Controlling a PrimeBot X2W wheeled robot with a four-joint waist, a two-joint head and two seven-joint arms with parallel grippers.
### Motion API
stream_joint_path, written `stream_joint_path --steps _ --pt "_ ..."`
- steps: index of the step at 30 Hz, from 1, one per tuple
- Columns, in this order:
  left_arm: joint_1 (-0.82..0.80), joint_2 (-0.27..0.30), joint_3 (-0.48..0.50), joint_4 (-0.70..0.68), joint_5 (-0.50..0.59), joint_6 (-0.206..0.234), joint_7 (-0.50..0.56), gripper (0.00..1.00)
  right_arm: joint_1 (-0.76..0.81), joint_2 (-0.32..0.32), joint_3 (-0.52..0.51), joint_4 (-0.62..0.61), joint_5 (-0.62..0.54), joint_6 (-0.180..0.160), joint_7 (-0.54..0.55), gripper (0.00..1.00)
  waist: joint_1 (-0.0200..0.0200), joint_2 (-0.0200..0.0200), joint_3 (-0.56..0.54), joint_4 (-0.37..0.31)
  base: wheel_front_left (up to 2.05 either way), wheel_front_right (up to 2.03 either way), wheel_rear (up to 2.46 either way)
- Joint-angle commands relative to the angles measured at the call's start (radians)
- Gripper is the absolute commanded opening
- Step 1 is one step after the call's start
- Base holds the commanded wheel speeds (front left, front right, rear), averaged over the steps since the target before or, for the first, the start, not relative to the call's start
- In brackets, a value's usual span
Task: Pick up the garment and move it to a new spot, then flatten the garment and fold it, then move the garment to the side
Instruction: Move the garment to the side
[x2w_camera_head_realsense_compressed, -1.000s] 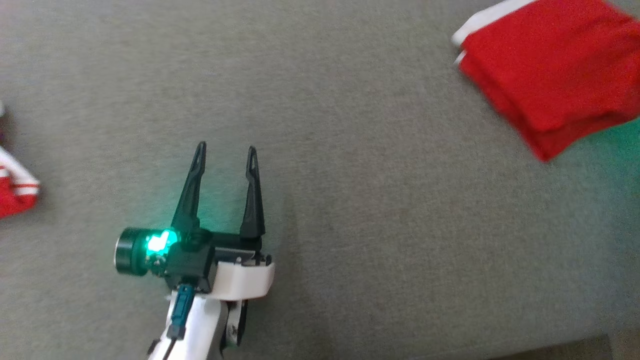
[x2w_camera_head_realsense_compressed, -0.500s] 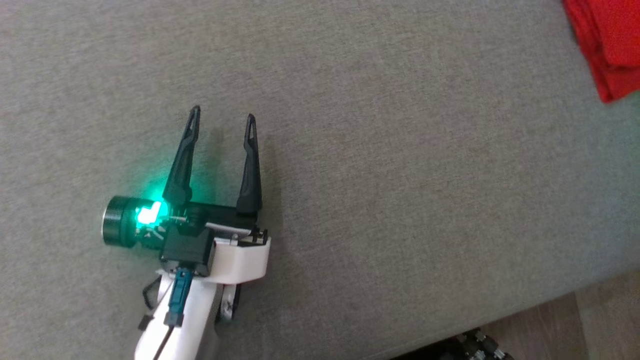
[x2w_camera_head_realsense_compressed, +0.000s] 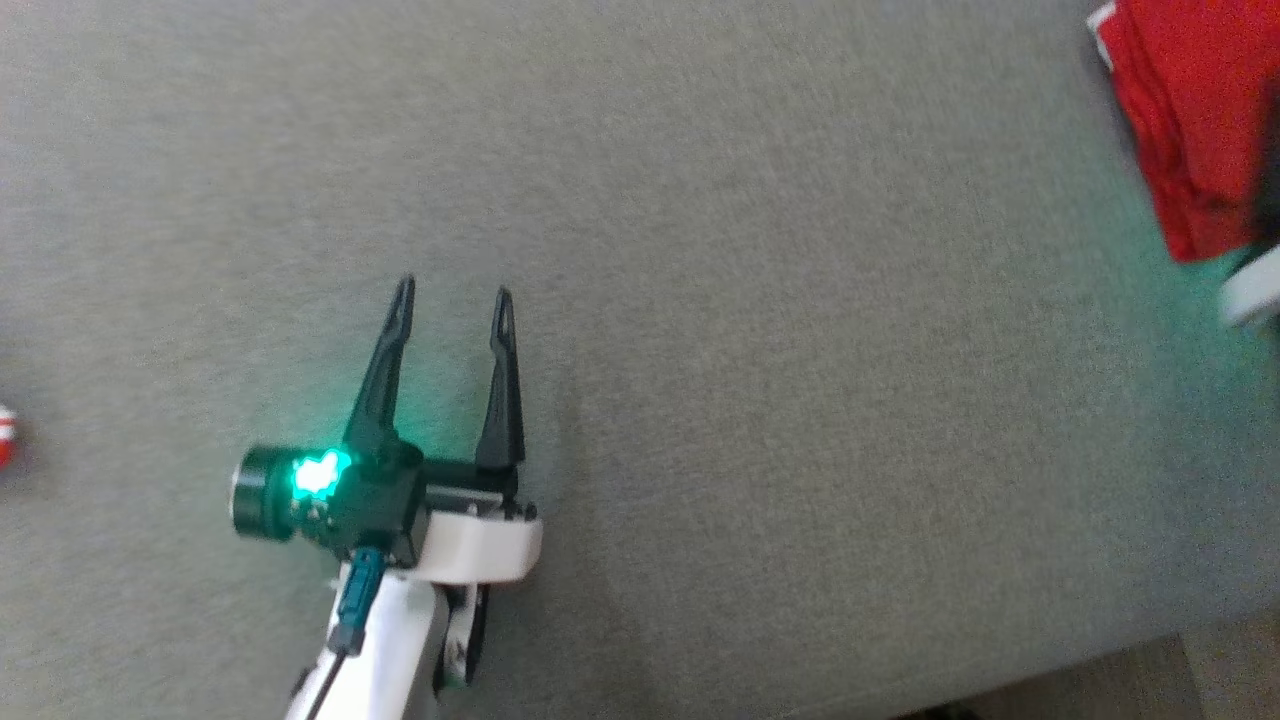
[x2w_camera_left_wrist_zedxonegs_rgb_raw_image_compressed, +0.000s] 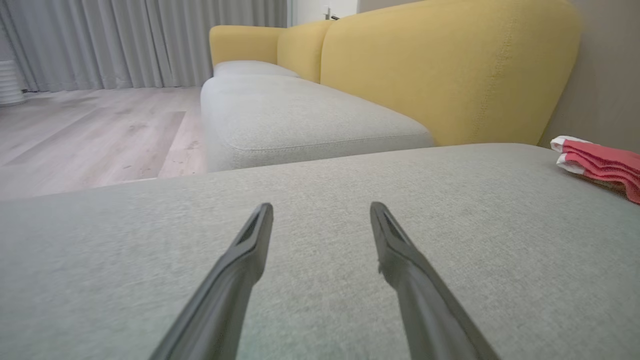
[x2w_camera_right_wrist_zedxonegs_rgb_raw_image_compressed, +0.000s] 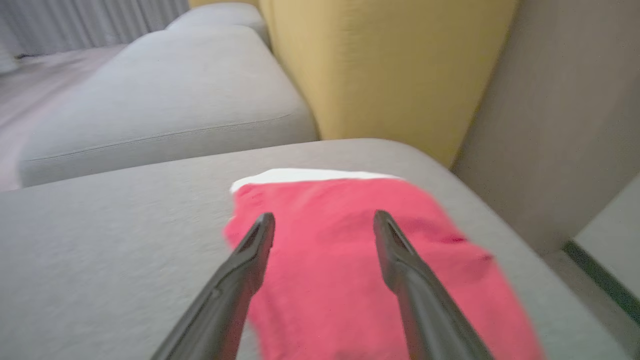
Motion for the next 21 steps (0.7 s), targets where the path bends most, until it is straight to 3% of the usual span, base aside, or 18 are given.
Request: stream_joint_path --steps 1,5,11,21 --pt "0.022 -0.009 0.029 -0.018 -0.013 0.006 0.002 1.00 0.094 0.020 0.025 -0.049 -0.004 -0.001 -0.033 1.00 0.0000 0.0000 -0.102 0.075 0.00 0.00 0.00" --pt "0.055 -0.014 0.047 0.001 -0.035 0.011 0.002 1.00 0.227 0.126 0.082 -0.115 -0.019 -0.001 -0.081 1.00 0.0000 0.0000 -0.197 0.126 0.00 0.00 0.00" --pt "0.142 -0.017 0.077 0.029 -0.067 -0.022 0.002 1.00 0.390 0.263 0.119 -0.211 -0.100 -0.001 -0.105 1.00 0.0000 0.0000 -0.344 0.187 0.00 0.00 0.00" --pt "0.248 -0.018 0.110 0.046 -0.031 -0.034 0.002 1.00 0.674 0.418 -0.100 -0.465 -0.342 -0.001 -0.105 1.00 0.0000 0.0000 -0.473 0.265 0.00 0.00 0.00"
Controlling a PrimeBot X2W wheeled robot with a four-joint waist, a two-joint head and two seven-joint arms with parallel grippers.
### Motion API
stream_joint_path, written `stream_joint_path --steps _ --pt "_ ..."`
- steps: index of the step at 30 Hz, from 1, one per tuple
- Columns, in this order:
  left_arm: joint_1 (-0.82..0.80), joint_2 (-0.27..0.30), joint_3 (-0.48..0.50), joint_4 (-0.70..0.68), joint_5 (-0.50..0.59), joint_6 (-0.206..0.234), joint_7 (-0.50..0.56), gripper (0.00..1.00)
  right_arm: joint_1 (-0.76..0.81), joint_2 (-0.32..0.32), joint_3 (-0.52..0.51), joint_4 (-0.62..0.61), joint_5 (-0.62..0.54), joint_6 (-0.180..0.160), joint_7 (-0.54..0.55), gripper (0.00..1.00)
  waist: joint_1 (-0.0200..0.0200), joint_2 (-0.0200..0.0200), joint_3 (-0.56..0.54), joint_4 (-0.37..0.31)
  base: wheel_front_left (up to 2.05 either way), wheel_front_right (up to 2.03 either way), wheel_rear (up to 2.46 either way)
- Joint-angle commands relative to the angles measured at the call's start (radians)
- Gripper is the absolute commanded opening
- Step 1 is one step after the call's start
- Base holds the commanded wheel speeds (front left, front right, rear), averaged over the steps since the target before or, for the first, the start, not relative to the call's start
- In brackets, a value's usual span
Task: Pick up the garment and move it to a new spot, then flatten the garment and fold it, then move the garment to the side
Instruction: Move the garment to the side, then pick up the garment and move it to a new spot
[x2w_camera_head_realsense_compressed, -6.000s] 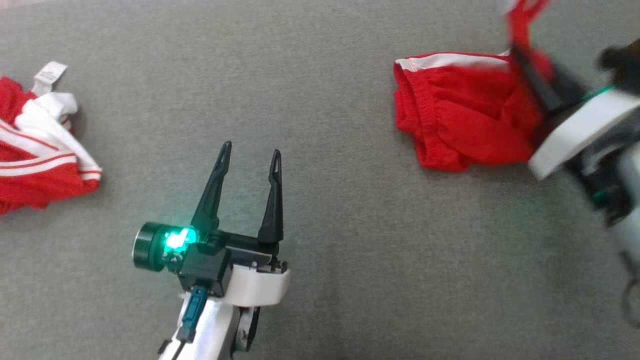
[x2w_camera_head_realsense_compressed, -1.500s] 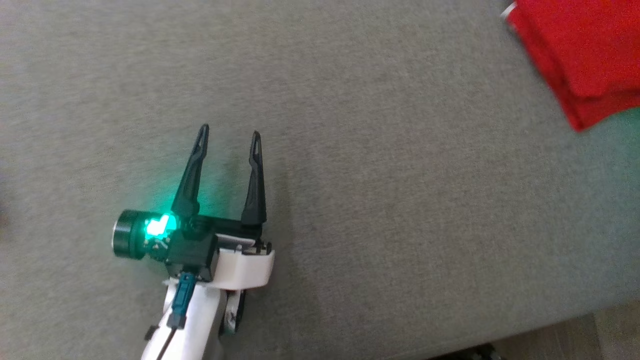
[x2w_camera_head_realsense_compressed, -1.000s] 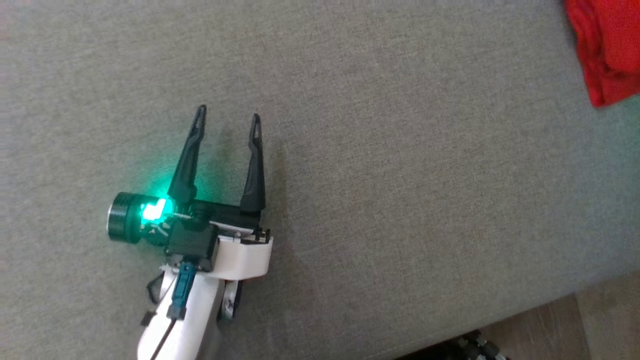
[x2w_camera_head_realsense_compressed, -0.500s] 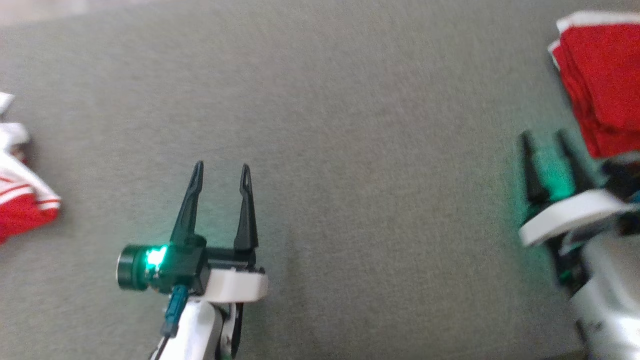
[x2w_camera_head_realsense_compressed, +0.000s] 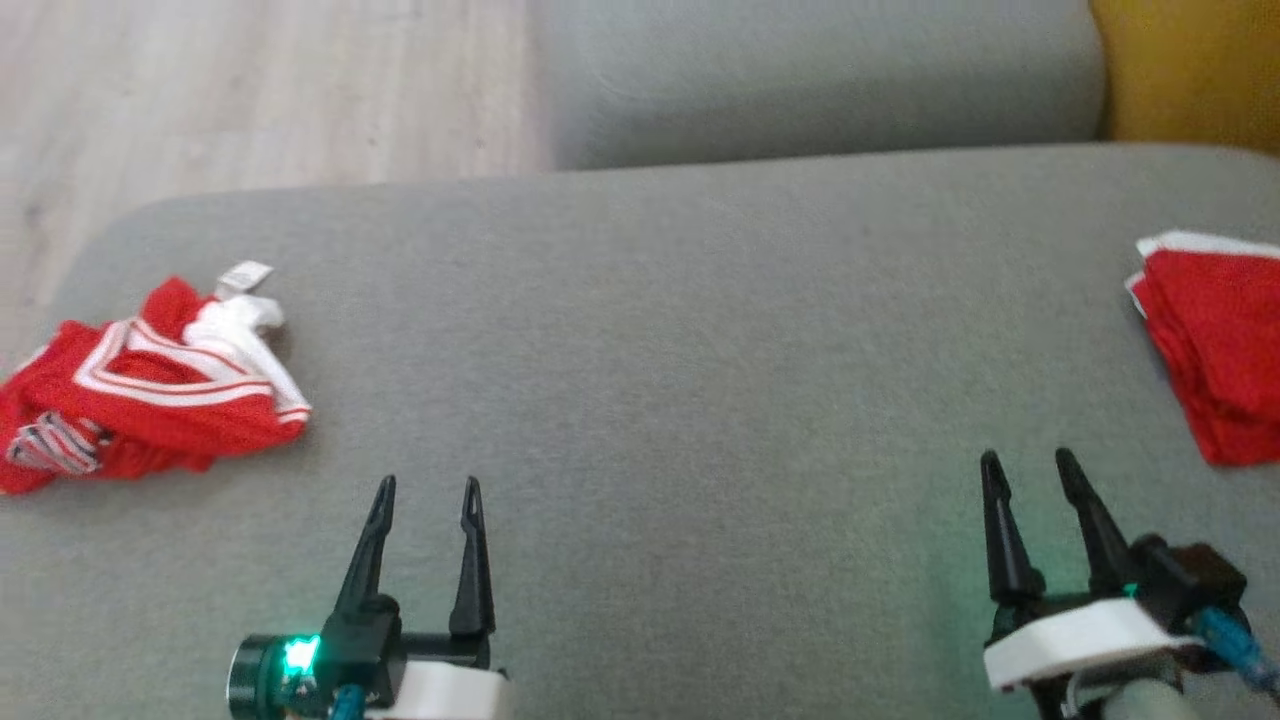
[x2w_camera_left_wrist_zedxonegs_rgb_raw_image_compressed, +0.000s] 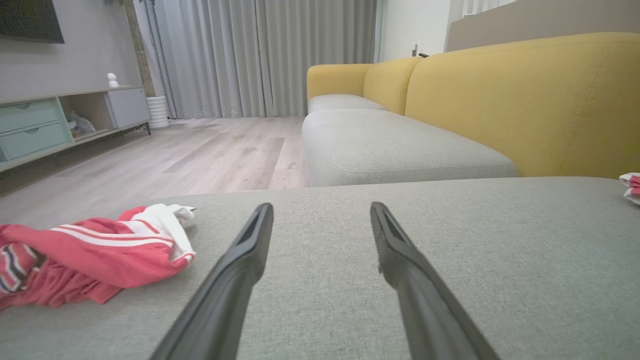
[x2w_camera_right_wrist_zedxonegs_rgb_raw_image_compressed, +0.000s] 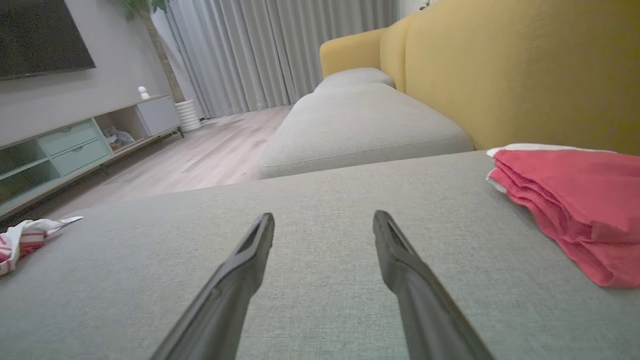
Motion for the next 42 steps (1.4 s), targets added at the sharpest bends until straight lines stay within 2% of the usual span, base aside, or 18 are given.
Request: stream_joint_path --steps 1,11,26,31,41,42 --pt "-0.023 -0.003 0.038 -0.030 0.007 -0.002 -0.002 1.00 -0.030 0.000 0.014 -0.040 -0.011 -0.001 -0.011 1.00 0.0002 -0.0001 -0.034 0.032 0.00 0.00 0.00" --pt "0.008 -0.003 0.061 -0.044 0.014 -0.006 -0.002 1.00 0.014 0.031 -0.018 -0.065 -0.066 -0.001 -0.011 1.00 0.0002 -0.0001 -0.044 0.039 0.00 0.00 0.00" --pt "0.010 -0.003 0.083 -0.045 0.033 -0.013 -0.002 1.00 0.022 0.038 -0.011 -0.062 -0.062 -0.001 -0.011 1.00 0.0002 -0.0001 -0.044 0.053 0.00 0.00 0.00" --pt "0.002 -0.003 0.092 -0.050 0.041 -0.013 -0.002 1.00 0.021 0.039 0.001 -0.061 -0.058 -0.001 -0.011 1.00 0.0002 -0.0001 -0.034 0.105 0.00 0.00 0.00" --pt "-0.008 -0.003 0.111 -0.069 0.039 -0.005 -0.002 1.00 -0.007 0.039 0.023 -0.066 -0.054 -0.001 -0.011 1.00 0.0002 -0.0001 0.001 0.283 0.00 0.00 0.00" --pt "-0.008 -0.003 0.111 -0.069 0.039 -0.005 -0.002 1.00 -0.007 0.039 0.023 -0.066 -0.054 -0.001 -0.011 1.00 0.0002 -0.0001 0.001 0.283 0.00 0.00 0.00"
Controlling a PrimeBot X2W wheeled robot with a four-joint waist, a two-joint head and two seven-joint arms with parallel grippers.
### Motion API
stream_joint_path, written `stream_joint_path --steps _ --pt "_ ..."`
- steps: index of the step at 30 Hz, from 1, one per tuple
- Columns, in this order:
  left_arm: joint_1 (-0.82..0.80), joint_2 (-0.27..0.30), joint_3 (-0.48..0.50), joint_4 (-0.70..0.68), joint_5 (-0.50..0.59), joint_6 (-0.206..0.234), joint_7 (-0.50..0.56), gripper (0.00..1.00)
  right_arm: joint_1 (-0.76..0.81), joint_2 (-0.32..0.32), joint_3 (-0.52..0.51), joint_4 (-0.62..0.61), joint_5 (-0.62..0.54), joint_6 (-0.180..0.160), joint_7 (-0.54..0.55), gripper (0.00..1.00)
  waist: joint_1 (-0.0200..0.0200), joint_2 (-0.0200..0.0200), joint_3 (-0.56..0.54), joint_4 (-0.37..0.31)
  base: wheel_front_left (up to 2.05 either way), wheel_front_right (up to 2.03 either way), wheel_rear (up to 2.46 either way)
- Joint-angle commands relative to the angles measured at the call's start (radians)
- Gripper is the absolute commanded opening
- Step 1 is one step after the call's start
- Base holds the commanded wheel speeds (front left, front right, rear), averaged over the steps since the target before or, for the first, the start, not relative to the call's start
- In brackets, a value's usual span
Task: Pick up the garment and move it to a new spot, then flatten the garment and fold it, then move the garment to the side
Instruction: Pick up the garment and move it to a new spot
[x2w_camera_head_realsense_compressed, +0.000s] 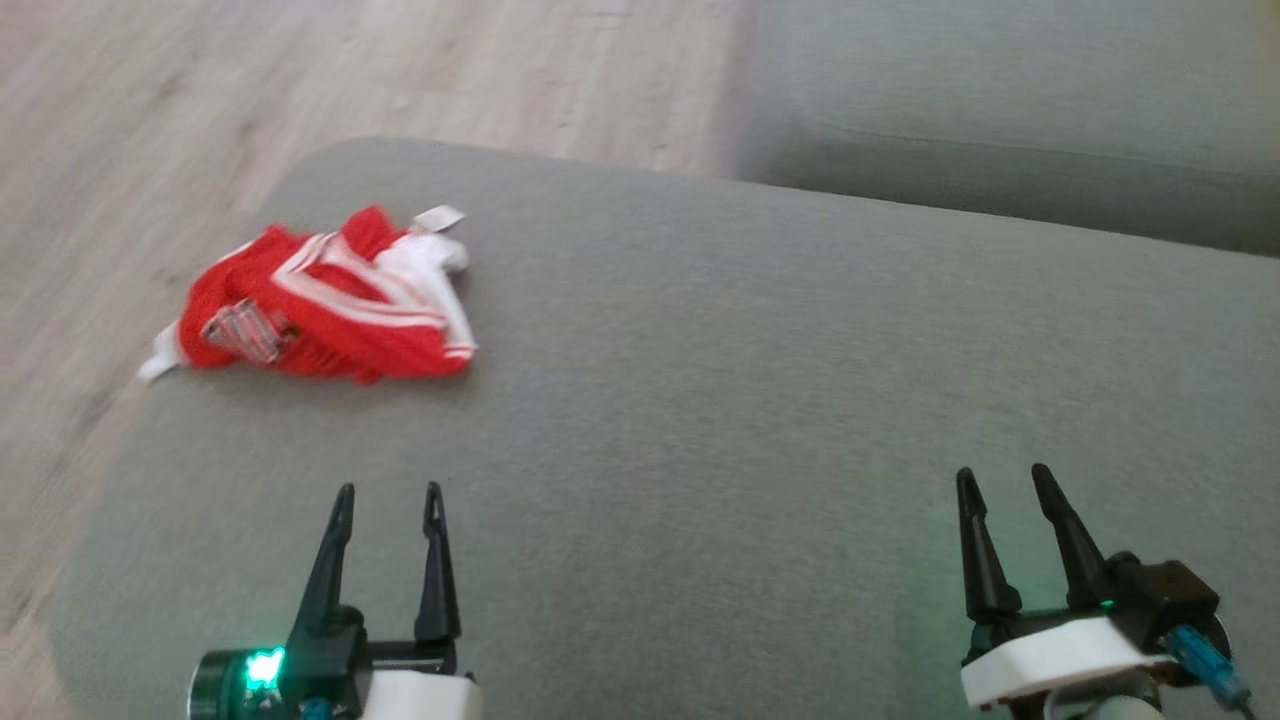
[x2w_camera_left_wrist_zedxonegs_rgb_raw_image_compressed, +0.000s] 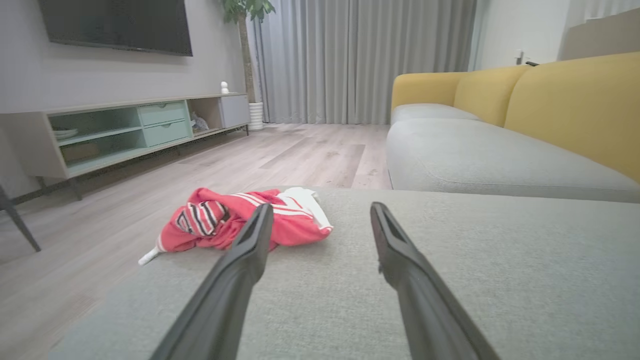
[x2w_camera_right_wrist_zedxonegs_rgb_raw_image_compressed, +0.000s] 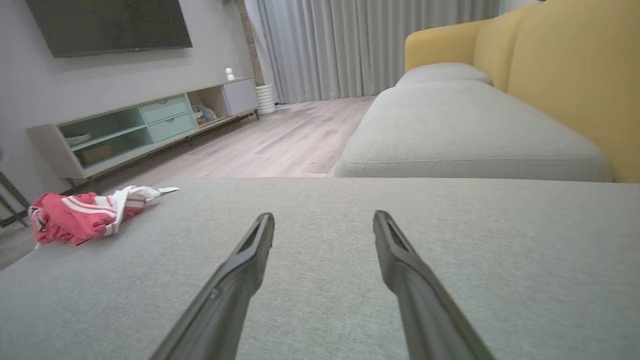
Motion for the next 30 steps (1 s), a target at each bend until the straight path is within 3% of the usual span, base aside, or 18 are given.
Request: stream_joint_path --steps 1,12,16,21,25,28,30 --pt "-0.045 -0.003 0.042 -0.036 -0.001 0.007 -0.002 1.00 -0.051 -0.005 0.026 -0.032 0.000 -0.001 -0.011 1.00 0.0000 -0.0001 0.020 0.059 0.00 0.00 0.00" --pt "-0.070 -0.003 0.090 -0.085 -0.020 0.034 -0.002 1.00 -0.073 -0.031 0.041 -0.036 -0.020 -0.001 -0.011 1.00 0.0000 -0.0001 0.096 0.164 0.00 0.00 0.00" --pt "-0.166 -0.003 0.124 -0.124 -0.015 0.035 -0.002 1.00 -0.108 -0.082 0.049 -0.051 -0.029 -0.001 -0.011 1.00 0.0000 -0.0001 0.195 0.160 0.00 0.00 0.00" --pt "-0.368 0.004 0.165 -0.108 0.010 0.003 -0.002 1.00 -0.187 -0.170 0.065 -0.080 -0.037 -0.001 -0.011 1.00 0.0000 -0.0001 0.351 0.128 0.00 0.00 0.00" --pt "-0.554 0.029 0.185 0.008 0.024 -0.026 -0.002 1.00 -0.236 -0.244 0.075 -0.103 -0.042 -0.001 -0.011 1.00 0.0000 -0.0001 0.453 0.101 0.00 0.00 0.00" --pt "-0.686 0.051 0.207 0.218 0.019 -0.023 0.008 1.00 -0.265 -0.298 0.083 -0.114 -0.044 -0.001 -0.011 1.00 0.0000 -0.0001 0.507 0.079 0.00 0.00 0.00" --pt "-0.767 0.061 0.225 0.381 0.009 -0.008 0.081 1.00 -0.282 -0.323 0.083 -0.123 -0.043 -0.001 -0.011 1.00 0.0000 -0.0001 0.533 0.062 0.00 0.00 0.00"
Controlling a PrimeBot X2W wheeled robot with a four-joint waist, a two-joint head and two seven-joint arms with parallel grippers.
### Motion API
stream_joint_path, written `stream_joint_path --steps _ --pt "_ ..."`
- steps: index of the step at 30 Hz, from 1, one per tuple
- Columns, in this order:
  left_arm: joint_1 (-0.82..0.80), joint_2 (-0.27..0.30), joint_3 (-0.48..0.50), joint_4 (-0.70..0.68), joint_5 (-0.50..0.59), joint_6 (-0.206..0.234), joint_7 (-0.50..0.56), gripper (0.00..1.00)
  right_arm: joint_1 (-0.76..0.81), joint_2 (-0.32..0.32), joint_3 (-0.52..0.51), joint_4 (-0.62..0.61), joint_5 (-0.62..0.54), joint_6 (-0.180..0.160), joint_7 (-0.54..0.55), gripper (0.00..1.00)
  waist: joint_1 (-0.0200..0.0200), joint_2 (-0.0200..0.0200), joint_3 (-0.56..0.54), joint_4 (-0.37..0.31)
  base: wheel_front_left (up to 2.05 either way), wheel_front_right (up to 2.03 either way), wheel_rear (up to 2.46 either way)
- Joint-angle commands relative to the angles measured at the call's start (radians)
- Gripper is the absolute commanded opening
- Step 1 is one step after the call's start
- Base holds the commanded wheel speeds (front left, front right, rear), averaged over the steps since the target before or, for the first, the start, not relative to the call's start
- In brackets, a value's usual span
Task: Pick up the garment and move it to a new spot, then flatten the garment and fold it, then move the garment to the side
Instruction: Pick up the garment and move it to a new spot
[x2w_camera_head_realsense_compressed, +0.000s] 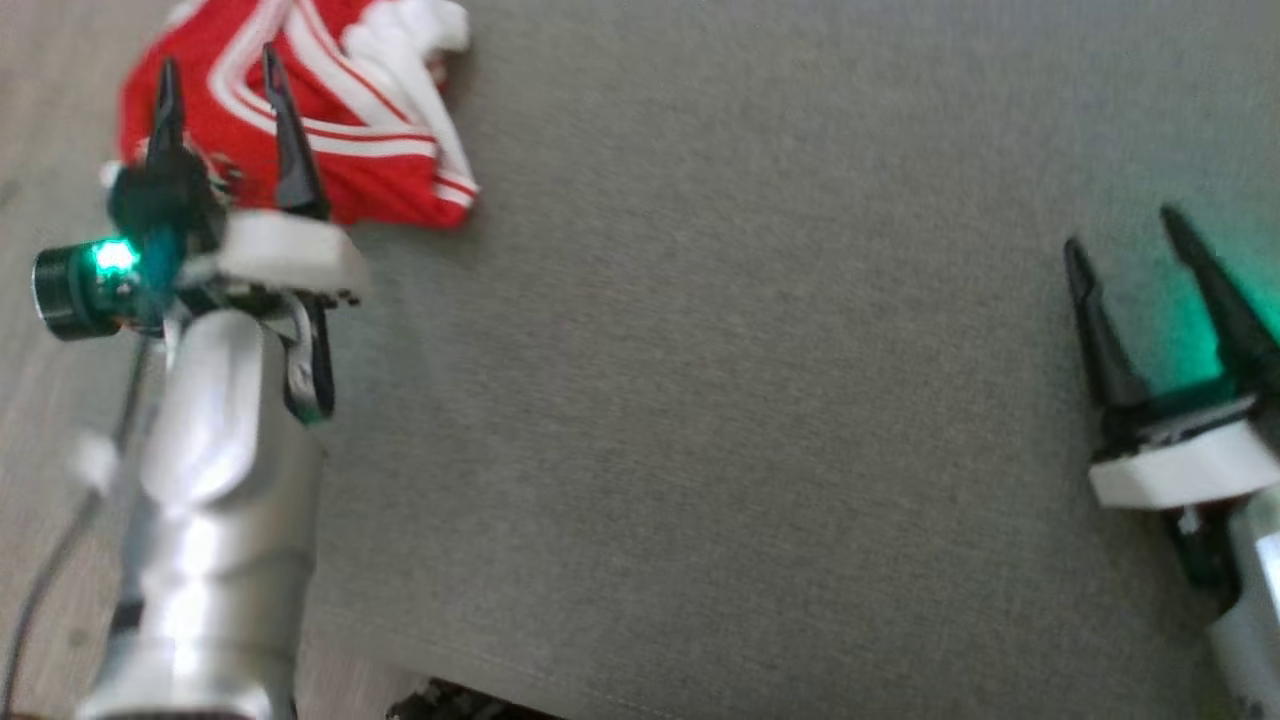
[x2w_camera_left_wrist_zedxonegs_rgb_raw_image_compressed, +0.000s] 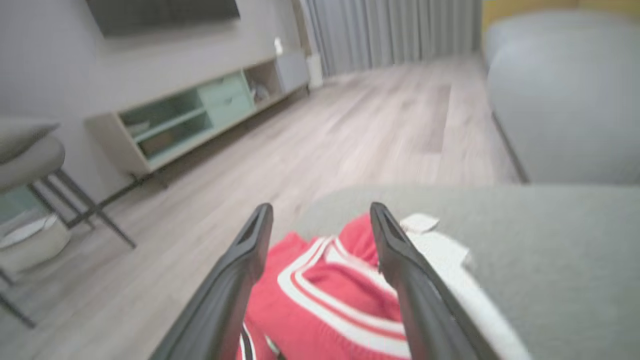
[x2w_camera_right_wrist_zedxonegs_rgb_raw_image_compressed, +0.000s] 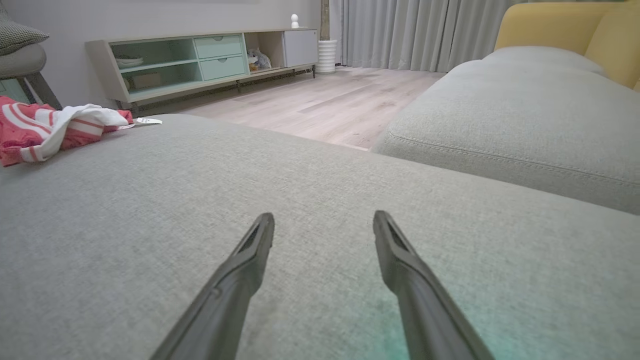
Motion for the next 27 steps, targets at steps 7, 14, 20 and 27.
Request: stream_joint_path --steps 7,14,20,27 --pt "-0.155 0.056 0.090 0.347 -0.104 -0.045 0.143 1.00 -0.059 -0.035 0.033 -0.030 -0.002 -0.001 -0.005 1.00 -0.0004 0.0000 0.114 -0.112 0.00 0.00 0.00" --pt "-0.177 0.086 0.096 0.478 -0.127 -0.101 0.046 0.00 -0.069 0.006 0.041 -0.023 -0.002 -0.001 -0.005 1.00 -0.0004 0.0000 0.097 -0.155 0.00 0.00 0.00" --pt "-0.214 0.149 0.074 0.339 -0.076 -0.089 -0.084 0.00 -0.057 0.078 0.034 -0.004 0.002 -0.001 -0.005 1.00 -0.0004 0.0000 -0.020 -0.206 0.00 0.00 0.00" --pt "-0.175 0.166 0.018 -0.078 -0.011 -0.132 -0.086 0.00 0.004 0.176 0.015 0.020 0.006 -0.001 -0.005 1.00 -0.0004 0.0000 -0.204 -0.289 0.00 0.00 0.00"
